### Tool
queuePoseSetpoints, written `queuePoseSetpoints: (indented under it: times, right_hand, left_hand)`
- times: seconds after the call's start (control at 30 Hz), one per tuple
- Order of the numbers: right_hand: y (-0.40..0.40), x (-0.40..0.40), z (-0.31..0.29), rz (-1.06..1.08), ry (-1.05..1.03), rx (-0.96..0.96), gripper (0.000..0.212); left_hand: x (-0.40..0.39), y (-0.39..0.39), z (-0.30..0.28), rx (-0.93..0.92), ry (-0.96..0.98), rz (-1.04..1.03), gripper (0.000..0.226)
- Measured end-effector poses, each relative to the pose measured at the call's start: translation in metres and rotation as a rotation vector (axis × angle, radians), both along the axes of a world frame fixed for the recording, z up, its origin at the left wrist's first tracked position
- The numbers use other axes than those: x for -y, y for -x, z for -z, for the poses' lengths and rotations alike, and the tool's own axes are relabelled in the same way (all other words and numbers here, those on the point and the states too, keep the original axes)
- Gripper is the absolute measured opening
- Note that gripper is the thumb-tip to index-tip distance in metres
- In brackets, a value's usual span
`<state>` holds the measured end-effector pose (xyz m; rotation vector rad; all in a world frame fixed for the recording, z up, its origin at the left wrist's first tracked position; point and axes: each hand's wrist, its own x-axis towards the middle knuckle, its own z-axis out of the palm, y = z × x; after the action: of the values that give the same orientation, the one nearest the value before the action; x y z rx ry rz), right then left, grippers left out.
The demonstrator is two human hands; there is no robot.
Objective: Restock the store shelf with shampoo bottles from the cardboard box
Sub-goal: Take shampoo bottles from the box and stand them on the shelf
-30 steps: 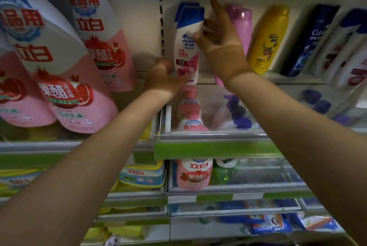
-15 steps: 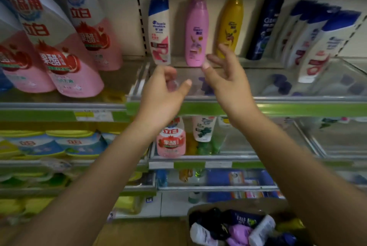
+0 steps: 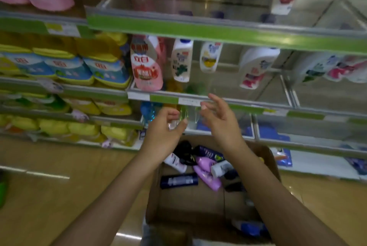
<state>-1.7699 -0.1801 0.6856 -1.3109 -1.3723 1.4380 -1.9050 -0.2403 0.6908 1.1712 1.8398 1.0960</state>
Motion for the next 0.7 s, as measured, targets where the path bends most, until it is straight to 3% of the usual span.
queuePoseSetpoints:
  times: [0.23,0.47,0.7]
  right_hand:
    - [-0.053,0.049,0.081,0.037,0.314,0.048,0.032]
    - [-0.076,0.073,0.179,0.251,0.618,0.124,0.012]
    - [-0.063,0.067,0.268,0.300,0.777,0.178,0.023]
  left_hand:
    - [0.070,-0.016,0.099,0.108,0.352,-0.048,0.010]
    - [0.098,-0.021,0.171,0.131,0.594,-0.061,0.009]
    - [0.093,-0.016,0.238,0.203,0.799,-0.152,0.025]
